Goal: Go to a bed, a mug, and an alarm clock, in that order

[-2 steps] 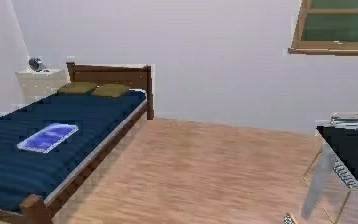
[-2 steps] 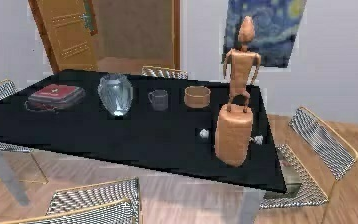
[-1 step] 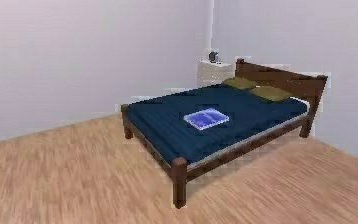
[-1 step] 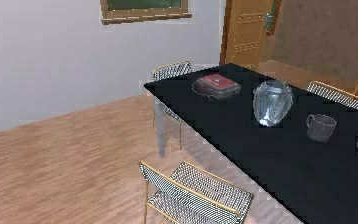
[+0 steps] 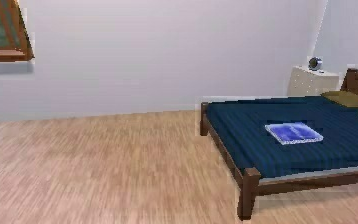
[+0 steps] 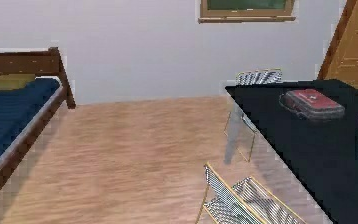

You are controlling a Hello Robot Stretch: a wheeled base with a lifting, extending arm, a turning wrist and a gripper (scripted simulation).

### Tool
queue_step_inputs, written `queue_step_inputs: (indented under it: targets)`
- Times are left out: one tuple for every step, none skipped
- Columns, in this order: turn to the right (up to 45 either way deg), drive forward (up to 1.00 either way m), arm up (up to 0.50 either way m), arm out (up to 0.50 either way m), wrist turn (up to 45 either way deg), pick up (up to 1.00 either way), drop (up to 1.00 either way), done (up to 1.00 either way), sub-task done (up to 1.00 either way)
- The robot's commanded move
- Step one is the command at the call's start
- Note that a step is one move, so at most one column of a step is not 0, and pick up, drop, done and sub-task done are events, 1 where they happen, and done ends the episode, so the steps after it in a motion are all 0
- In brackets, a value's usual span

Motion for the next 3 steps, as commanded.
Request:
queue_step_inputs:
  targets:
    - [0.0,1.00,0.00,0.00,0.0,0.00,0.00,0.00,0.00]
    - [0.0,1.00,0.00,0.00,0.0,0.00,0.00,0.00,0.00]
    - [-6.0,0.00,0.00,0.00,0.0,0.00,0.00,0.00,0.00]
